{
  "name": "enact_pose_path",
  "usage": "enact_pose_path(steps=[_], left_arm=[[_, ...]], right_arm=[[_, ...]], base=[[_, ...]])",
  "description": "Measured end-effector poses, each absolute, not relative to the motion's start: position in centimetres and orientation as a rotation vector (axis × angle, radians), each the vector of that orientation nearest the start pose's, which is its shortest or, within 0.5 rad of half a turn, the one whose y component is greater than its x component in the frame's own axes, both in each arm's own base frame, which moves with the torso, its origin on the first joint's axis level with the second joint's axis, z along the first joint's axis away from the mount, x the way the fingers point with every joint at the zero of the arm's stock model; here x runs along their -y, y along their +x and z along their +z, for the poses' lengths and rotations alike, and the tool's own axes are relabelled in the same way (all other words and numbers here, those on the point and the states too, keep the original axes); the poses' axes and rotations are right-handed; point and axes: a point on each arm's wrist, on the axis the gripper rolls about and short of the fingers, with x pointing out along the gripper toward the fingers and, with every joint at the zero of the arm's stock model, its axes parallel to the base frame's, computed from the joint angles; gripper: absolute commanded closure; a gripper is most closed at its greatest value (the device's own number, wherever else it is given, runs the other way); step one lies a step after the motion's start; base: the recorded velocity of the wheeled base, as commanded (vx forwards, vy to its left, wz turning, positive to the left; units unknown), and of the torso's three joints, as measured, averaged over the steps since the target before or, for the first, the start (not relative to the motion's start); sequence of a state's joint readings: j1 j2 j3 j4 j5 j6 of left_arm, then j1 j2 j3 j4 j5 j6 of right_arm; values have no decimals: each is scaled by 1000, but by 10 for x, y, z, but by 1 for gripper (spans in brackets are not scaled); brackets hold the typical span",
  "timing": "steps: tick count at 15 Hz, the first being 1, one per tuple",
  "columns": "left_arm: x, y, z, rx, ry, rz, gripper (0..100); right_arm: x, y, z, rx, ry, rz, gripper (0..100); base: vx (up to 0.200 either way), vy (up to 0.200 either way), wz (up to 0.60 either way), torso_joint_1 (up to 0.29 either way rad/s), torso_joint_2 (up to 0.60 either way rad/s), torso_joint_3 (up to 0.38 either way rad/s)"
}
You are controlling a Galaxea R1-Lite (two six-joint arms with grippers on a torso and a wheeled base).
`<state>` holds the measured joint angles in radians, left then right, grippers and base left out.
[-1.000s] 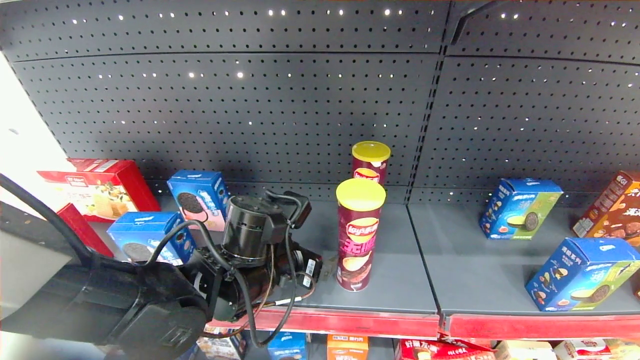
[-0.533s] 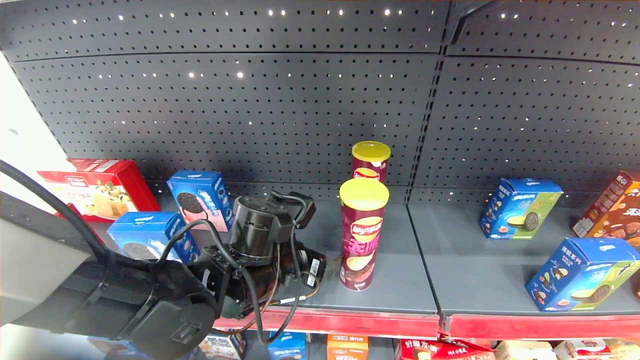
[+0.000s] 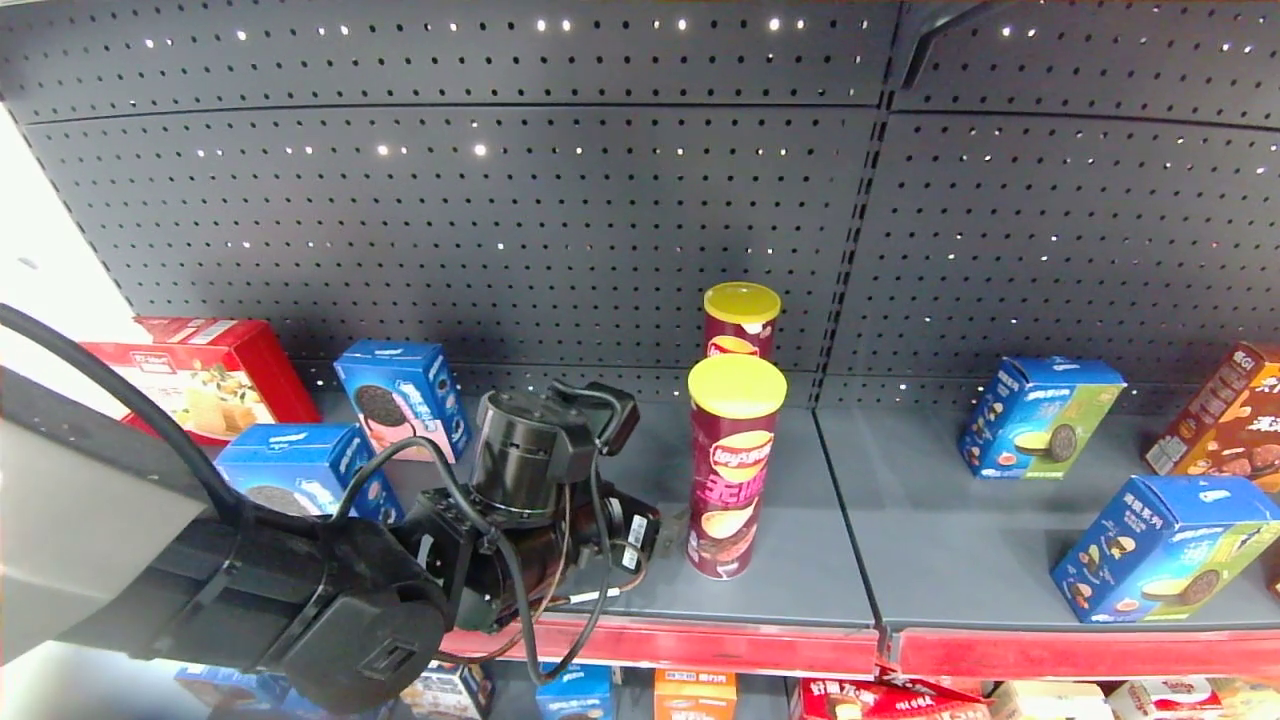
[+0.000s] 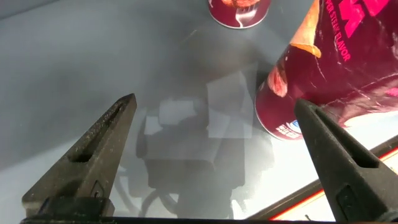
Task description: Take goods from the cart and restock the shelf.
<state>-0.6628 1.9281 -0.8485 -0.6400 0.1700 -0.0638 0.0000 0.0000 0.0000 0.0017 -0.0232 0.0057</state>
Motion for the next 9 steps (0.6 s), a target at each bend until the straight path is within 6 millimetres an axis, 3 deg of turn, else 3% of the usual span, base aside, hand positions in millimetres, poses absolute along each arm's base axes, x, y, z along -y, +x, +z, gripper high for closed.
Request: enact_pose_path(steps=[4, 9], left_arm=[[205, 288, 124, -392, 98, -442, 0], [212, 304, 126, -371, 87, -438, 0]], right_arm=[[1, -23, 75, -2, 6, -23, 0], [1, -23, 75, -2, 6, -23, 0]], base=[[0, 0, 0, 0, 0, 0], [0, 0, 0, 0, 0, 0]])
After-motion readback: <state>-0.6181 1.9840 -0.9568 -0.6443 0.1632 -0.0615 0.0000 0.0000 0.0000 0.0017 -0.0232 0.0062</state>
